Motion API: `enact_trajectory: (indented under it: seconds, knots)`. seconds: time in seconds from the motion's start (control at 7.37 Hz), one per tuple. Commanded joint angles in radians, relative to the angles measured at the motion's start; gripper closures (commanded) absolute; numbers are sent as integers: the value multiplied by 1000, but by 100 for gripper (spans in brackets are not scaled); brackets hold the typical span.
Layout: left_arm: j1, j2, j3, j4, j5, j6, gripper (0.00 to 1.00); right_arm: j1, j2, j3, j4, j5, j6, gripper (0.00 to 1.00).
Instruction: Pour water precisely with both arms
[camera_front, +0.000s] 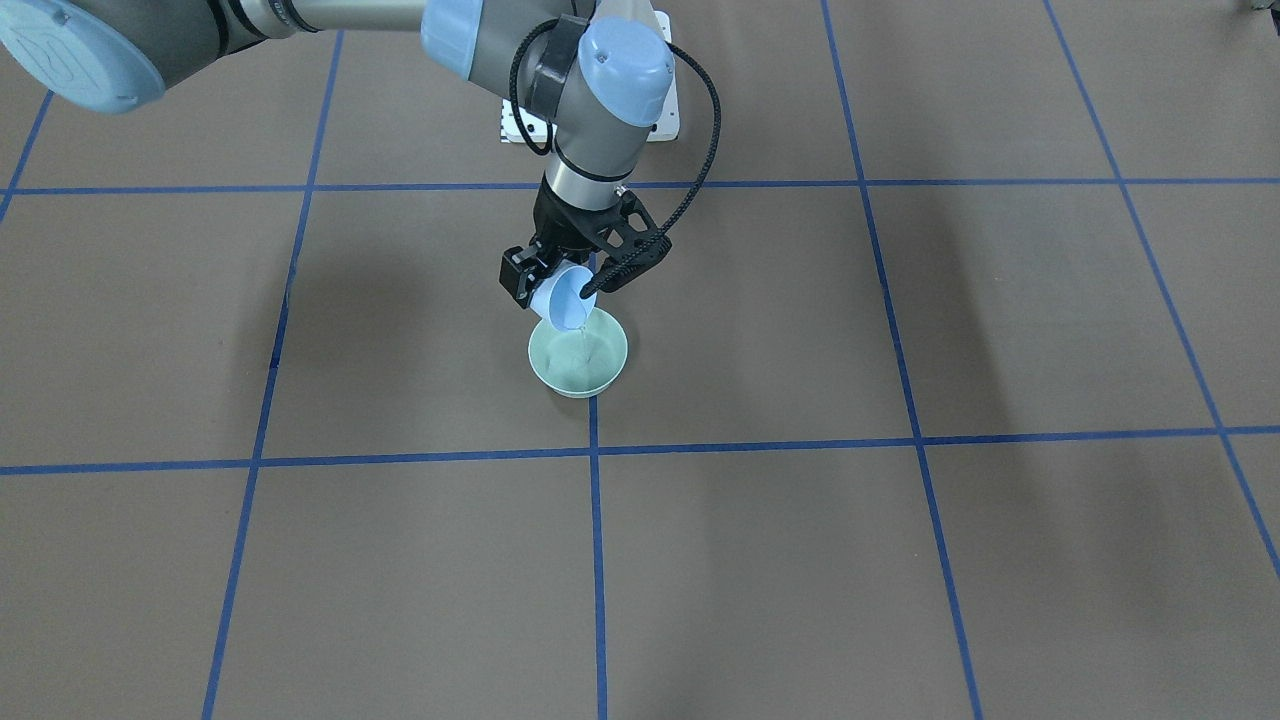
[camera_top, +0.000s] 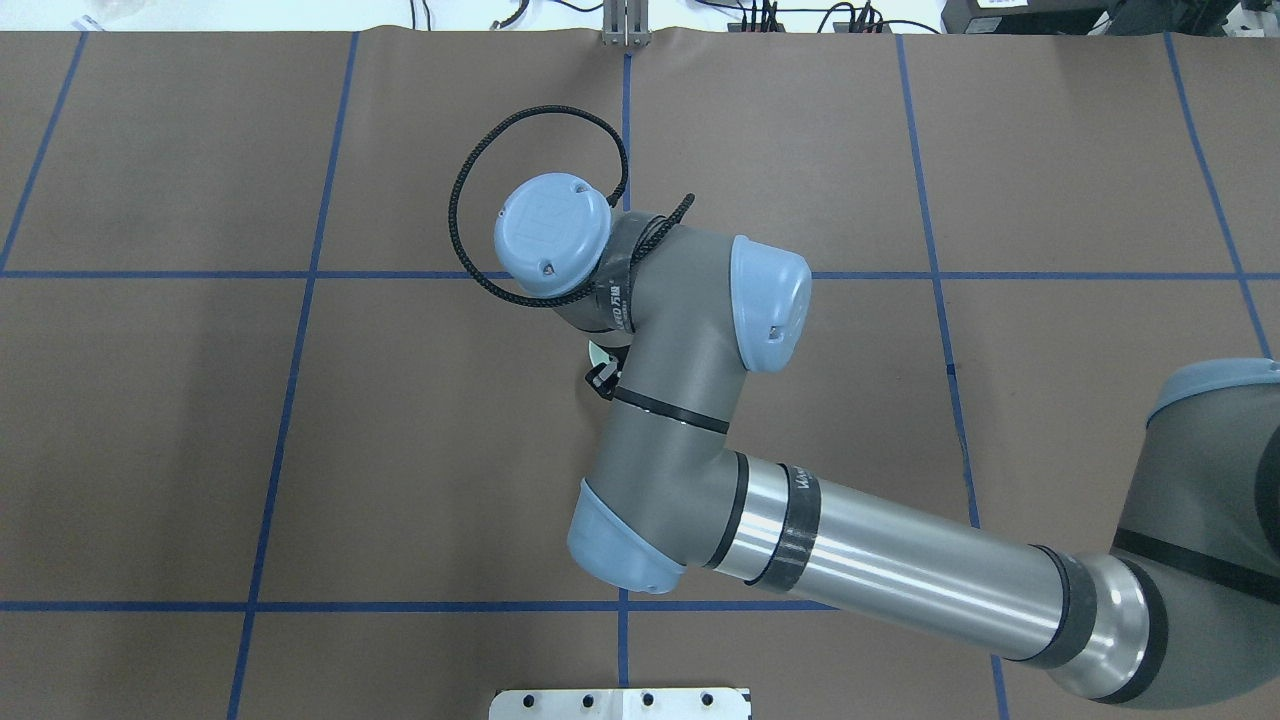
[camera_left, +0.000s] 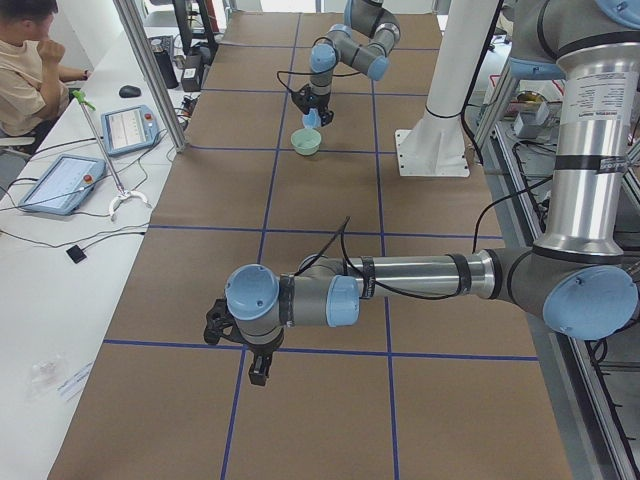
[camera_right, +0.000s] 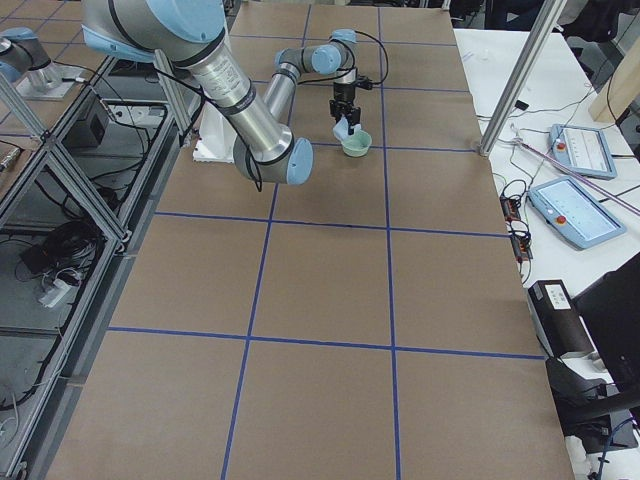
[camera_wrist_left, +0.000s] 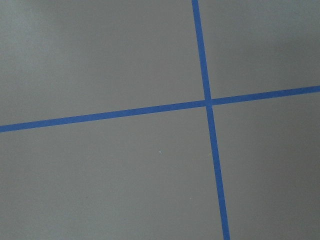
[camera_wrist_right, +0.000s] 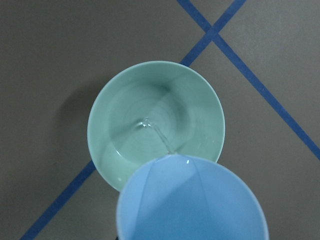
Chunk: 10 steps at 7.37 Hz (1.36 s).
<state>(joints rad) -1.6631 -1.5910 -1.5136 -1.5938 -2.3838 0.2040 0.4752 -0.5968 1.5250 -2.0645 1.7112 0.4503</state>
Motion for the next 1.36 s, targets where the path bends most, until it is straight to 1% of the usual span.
enact_trajectory:
  seconds: [0.0,0.14,0.27,0.41,0.68,0.81,0.95,1.09,1.22]
  knots:
    - [-1,-1,-2,0,0,0,0,-1,79,-49,-131,-2,1,100]
    - [-1,-1,-4,0,0,0,0,-1,121,-98,-175,-4,-1,100]
    - [-1,-1,-4,0,0,0,0,-1,136,-120,-202,-5,1,100]
    - [-1,-1,-4,0,0,0,0,-1,141,-118,-238,-10,-1,100]
    - [-3,-1,-5,-2,-2,0,0,-4,187,-128,-374,-31,-1,100]
    - [-3,-1,-5,0,-20,0,0,-7,210,-147,-403,-35,-1,100]
    - [-4,-1,-5,-2,-23,0,0,-18,260,-225,-423,-66,-1,100]
    - [-7,-1,-5,-2,-23,0,0,-23,278,-267,-427,-93,-1,100]
    - [-7,-1,-5,-2,-23,0,0,-24,279,-269,-439,-99,-2,100]
